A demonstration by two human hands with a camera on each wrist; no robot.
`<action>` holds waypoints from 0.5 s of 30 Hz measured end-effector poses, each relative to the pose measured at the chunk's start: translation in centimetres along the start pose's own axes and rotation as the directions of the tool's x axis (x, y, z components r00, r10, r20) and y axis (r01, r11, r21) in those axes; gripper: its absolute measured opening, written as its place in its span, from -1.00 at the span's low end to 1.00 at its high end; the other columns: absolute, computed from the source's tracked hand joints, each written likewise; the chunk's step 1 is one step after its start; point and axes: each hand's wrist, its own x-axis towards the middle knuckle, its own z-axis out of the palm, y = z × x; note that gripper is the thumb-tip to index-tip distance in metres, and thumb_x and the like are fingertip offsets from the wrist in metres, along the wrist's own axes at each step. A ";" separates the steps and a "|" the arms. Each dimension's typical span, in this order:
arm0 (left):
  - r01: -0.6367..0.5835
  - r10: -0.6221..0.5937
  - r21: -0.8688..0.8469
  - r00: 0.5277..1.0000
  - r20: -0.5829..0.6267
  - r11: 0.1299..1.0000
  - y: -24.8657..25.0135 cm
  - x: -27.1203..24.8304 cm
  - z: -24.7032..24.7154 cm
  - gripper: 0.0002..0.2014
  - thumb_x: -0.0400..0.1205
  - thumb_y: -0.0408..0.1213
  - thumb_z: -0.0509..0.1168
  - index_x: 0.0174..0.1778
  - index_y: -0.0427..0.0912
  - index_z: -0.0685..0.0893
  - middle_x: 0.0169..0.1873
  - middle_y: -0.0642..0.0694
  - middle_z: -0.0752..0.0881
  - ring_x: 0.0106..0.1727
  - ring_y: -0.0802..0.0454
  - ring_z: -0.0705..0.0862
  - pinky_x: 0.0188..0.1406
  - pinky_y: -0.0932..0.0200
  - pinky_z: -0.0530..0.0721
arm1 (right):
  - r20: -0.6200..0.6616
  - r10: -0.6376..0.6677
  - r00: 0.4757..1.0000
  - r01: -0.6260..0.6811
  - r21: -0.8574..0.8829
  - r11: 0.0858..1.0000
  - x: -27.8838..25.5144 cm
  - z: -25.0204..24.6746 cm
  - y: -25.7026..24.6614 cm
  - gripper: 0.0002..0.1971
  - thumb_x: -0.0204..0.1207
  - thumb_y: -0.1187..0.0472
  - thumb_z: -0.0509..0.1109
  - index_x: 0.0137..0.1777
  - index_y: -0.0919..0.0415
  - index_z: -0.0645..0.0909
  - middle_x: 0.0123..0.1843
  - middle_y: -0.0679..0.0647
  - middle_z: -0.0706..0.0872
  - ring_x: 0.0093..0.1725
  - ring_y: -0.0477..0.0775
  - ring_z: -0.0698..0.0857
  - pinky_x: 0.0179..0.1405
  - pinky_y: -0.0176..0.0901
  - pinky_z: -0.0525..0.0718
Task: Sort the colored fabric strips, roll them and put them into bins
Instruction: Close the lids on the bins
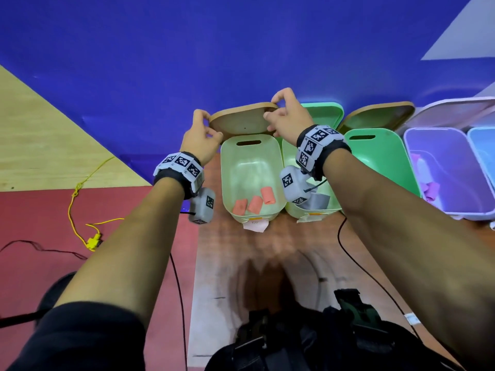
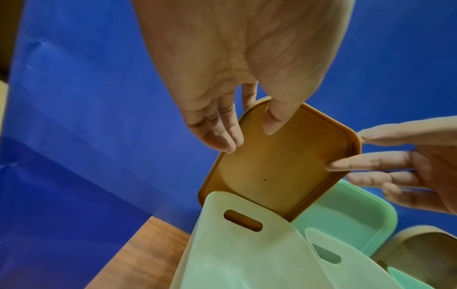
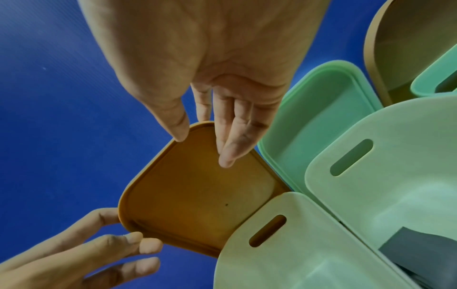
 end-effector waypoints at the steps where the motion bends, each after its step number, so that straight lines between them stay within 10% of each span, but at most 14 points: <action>1: -0.012 0.012 0.005 1.000 0.000 1.000 0.2 -0.6 -0.1 -0.70 0.66 -0.29 0.26 0.27 -0.12 0.37 -0.23 0.05 0.67 -0.32 0.02 0.60 -0.38 0.16 0.51 | 0.010 -0.005 1.000 0.005 0.001 1.000 -0.6 -0.2 0.1 -0.78 0.57 0.08 0.35 0.11 -0.02 0.37 -0.18 0.17 0.79 -0.13 0.13 0.83 0.01 0.19 0.80; 10: -0.020 0.020 -0.008 0.999 0.045 1.000 -0.6 -5.7 2.1 -0.68 0.59 -0.26 0.34 0.17 -0.09 0.36 -0.20 0.02 0.62 -0.25 0.00 0.57 -0.32 0.15 0.52 | 0.052 0.024 0.998 -0.027 0.064 0.998 -6.7 -1.1 3.0 -0.81 0.59 -0.03 0.37 0.06 -0.03 0.42 0.02 0.17 0.81 -0.18 0.07 0.83 -0.11 0.02 0.80; 15: 0.015 -0.013 -0.022 0.993 0.114 1.000 -2.4 -8.3 3.8 -0.56 0.48 -0.26 0.44 0.10 -0.04 0.31 0.04 -0.08 0.64 -0.21 -0.04 0.54 -0.09 0.03 0.58 | 0.041 0.070 0.997 -0.075 0.154 0.985 -8.9 -0.2 5.9 -0.85 0.66 0.02 0.36 -0.11 0.00 0.49 -0.20 0.14 0.81 -0.39 -0.02 0.74 -0.37 -0.19 0.68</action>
